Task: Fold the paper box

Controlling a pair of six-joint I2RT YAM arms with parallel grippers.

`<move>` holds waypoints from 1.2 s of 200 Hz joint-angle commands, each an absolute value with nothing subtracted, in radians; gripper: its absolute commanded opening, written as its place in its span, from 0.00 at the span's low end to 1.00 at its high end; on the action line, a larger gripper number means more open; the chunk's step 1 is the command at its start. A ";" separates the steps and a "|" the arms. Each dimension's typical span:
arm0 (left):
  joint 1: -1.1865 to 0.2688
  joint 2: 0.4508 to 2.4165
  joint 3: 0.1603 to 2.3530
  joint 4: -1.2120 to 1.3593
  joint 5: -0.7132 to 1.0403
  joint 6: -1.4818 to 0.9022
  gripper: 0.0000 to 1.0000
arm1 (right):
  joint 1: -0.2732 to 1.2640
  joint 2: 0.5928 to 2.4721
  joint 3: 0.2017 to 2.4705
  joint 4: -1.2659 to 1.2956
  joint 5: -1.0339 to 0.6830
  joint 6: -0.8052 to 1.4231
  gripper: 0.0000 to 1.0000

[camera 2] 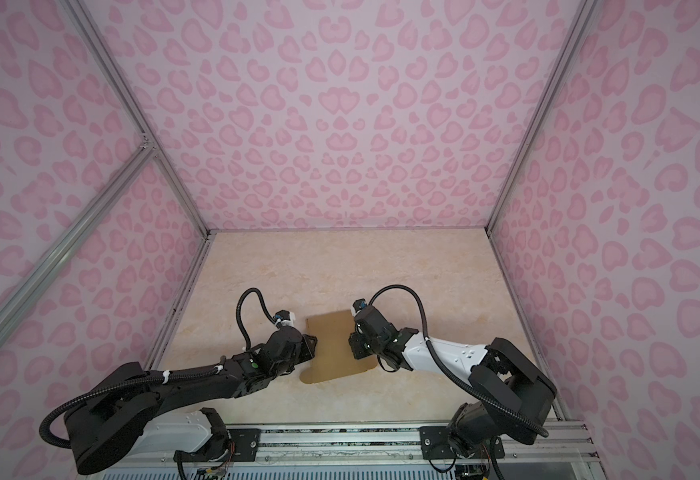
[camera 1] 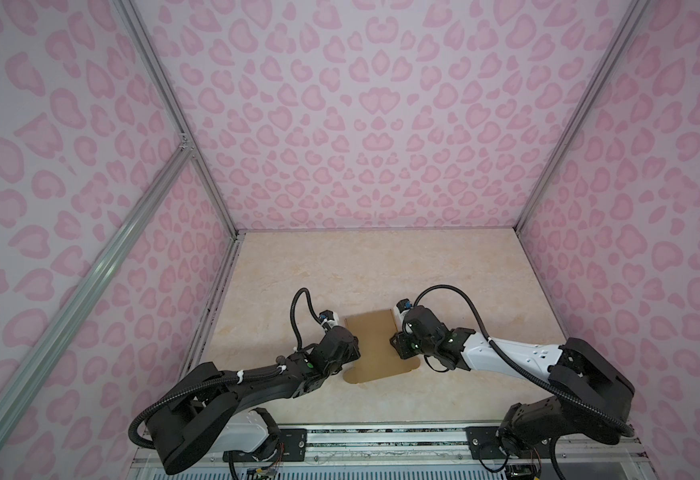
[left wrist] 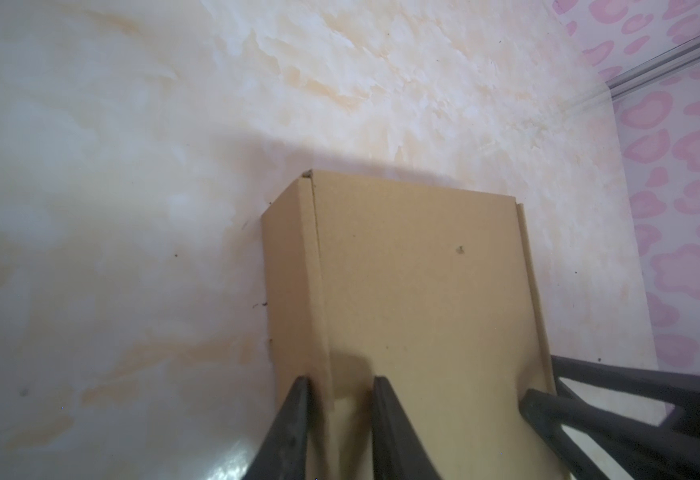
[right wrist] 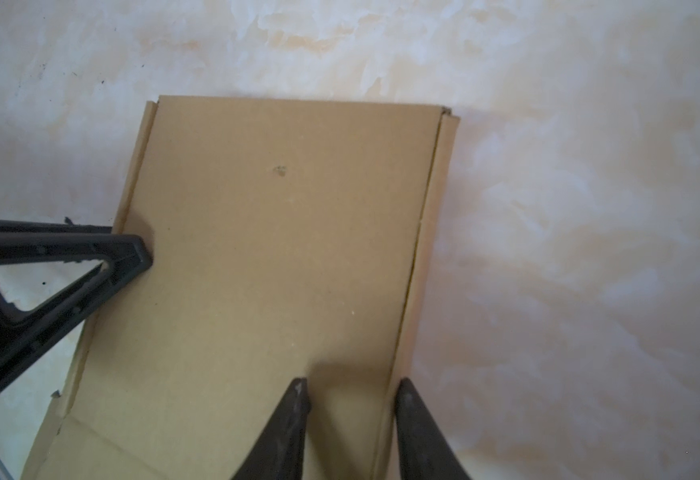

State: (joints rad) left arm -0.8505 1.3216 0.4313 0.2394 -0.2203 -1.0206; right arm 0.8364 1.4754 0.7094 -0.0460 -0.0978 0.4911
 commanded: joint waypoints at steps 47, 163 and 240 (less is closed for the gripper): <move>-0.877 1.357 0.465 0.369 -0.076 -1.050 0.27 | 0.874 1.470 0.703 0.033 -0.300 0.522 0.36; -0.762 1.153 0.433 0.251 -0.063 -0.958 0.64 | 0.774 1.340 0.671 -0.102 -0.289 0.491 0.39; -0.722 0.959 0.319 0.127 -0.038 -0.955 0.68 | 0.745 1.305 0.637 -0.131 -0.296 0.483 0.40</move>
State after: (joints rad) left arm -0.7219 0.9909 0.3500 0.1711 -0.0544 -0.9485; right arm 0.7544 1.3128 0.6430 -0.1104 -0.2882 0.4919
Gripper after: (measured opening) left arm 0.681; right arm 0.401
